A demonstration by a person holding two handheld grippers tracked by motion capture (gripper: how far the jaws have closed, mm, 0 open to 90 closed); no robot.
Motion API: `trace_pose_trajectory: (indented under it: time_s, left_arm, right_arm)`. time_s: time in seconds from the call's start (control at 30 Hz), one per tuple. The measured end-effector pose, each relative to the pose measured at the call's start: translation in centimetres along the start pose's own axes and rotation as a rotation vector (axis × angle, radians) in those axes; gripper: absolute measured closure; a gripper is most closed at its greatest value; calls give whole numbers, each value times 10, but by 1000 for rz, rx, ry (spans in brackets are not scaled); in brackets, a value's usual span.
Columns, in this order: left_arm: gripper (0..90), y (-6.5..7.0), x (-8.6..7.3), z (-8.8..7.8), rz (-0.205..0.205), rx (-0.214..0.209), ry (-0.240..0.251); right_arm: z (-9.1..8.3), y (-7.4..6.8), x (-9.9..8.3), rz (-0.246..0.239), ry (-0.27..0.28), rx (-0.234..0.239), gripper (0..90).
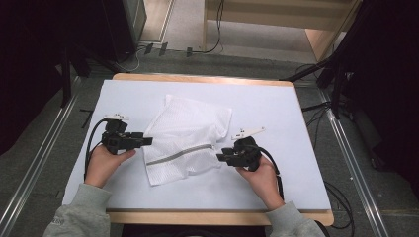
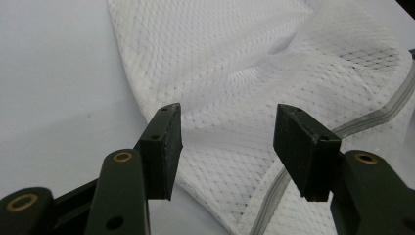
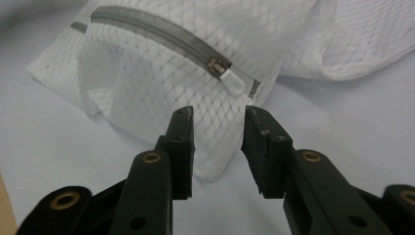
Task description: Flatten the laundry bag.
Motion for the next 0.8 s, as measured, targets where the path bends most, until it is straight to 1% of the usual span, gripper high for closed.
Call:
trace_pose_trajectory:
  time_s: [0.07, 0.17, 0.23, 0.27, 0.33, 0.37, 0.4, 0.47, 0.5, 0.53, 0.63, 0.67, 0.8]
  left_arm:
    - [451, 0, 1, 0, 0, 1, 1]
    - [451, 0, 3, 2, 5, -2, 0]
    - [451, 0, 4, 3, 7, -4, -2]
    - [451, -1, 4, 3, 7, -3, -1]
    - [451, -1, 5, 4, 11, -5, -2]
    - [451, -1, 6, 4, 12, -5, 0]
    - [451, -1, 6, 5, 11, -7, 1]
    - [451, -2, 7, 5, 12, -9, 0]
    - [451, -3, 7, 5, 13, -8, 0]
    - [451, -3, 7, 5, 9, -6, 3]
    - [451, -5, 8, 5, 7, -7, 5]
    - [451, -6, 9, 5, 9, -7, 4]
    - [451, -8, 11, 7, 6, -6, 5]
  right_arm:
    - [5, -2, -2, 0, -17, 12, 663]
    - [13, -6, -3, -19, -44, 7, 663]
    - [19, -7, -4, -23, -68, 5, 676]
    - [22, -8, -5, -22, -81, 6, 692]
    - [26, -8, -5, -25, -95, 8, 758]
    - [27, -10, -6, -22, -105, 6, 810]
    - [27, -10, -6, -21, -103, 9, 849]
    - [26, -12, -5, -7, -114, 22, 898]
    - [24, -12, -5, -5, -118, 25, 900]
    - [22, -13, -5, 7, -120, 31, 900]
    - [14, -16, -7, 11, -115, 40, 900]
    - [10, -18, -8, -4, -108, 40, 900]
    - [-4, -28, -12, -15, -96, 48, 900]
Point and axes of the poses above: each handheld gripper's, and its own axes: z roughly forward along the jaws, x roughly out of its top, y roughly to its right, the point moved 1 cm from there along z, roughly forward along the jaws, and after that the axes turned 10 degrees about -x, right-handed, at the moved point
